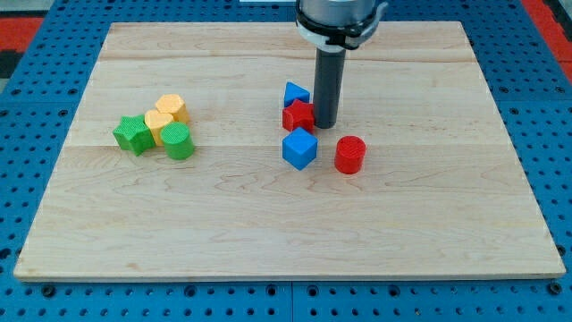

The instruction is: Push the blue cube left and down

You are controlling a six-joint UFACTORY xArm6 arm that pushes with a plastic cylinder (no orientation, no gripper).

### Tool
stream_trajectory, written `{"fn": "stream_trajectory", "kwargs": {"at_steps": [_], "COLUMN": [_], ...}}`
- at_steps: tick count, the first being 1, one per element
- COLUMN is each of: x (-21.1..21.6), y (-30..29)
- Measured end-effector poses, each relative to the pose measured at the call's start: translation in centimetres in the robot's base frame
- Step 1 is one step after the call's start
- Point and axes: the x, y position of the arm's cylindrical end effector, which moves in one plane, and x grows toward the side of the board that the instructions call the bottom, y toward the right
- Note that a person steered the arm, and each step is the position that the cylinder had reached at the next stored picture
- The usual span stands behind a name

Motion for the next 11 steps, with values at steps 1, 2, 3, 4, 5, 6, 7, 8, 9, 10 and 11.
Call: {"fn": "stream_trajectory", "kwargs": {"at_steps": [1,2,3,4,5,6,7,8,9,10,11], "x": [-1.6,-2.7,-3.3,-3.5,-1.9,1.6,3.8,4.0,3.2,2.3,2.2], "y": [-1.2,-2.4,-3.7,-3.8,-0.5,0.3,-2.2,-5.7,-5.8,-4.9,-4.9]}}
